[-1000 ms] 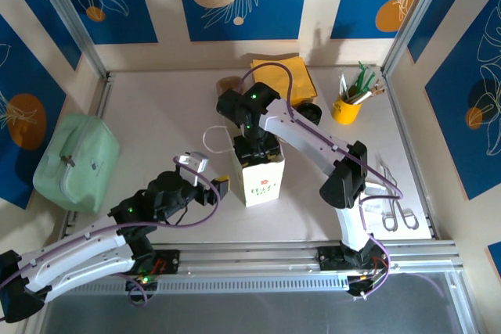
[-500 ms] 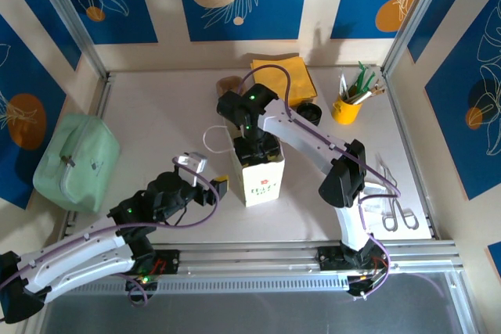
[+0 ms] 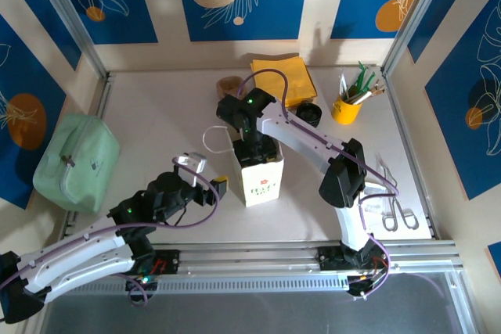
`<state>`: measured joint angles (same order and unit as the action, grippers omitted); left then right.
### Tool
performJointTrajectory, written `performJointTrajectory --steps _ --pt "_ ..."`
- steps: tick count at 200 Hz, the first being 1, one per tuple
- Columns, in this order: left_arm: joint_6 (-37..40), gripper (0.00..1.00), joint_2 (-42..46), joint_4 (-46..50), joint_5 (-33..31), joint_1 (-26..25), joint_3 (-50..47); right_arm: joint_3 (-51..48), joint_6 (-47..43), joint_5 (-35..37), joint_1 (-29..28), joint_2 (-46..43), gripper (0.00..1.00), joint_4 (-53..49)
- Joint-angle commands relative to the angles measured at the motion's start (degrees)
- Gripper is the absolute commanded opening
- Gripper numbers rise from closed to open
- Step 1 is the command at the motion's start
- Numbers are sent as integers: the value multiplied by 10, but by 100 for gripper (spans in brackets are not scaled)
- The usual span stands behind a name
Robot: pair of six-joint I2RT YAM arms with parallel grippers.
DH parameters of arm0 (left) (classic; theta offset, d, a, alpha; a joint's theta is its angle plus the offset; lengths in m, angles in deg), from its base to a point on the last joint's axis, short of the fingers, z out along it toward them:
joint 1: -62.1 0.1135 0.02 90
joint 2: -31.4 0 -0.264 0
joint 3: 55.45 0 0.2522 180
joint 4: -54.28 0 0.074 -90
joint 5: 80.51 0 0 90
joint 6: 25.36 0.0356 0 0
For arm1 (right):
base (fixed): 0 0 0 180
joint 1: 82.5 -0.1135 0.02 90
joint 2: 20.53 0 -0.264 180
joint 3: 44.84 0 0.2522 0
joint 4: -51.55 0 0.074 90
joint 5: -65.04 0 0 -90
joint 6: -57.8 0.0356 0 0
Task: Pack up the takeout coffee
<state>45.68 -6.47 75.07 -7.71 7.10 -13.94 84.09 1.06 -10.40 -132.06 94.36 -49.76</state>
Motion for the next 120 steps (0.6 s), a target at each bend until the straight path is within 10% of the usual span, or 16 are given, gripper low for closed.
performJointTrajectory --steps 1,120 --pt "7 93 14 12 -12 -4 -4 -15 5 -9 -5 -20 62 4" --pt "8 93 24 12 -20 -4 -11 -38 11 -6 -8 -44 62 17"
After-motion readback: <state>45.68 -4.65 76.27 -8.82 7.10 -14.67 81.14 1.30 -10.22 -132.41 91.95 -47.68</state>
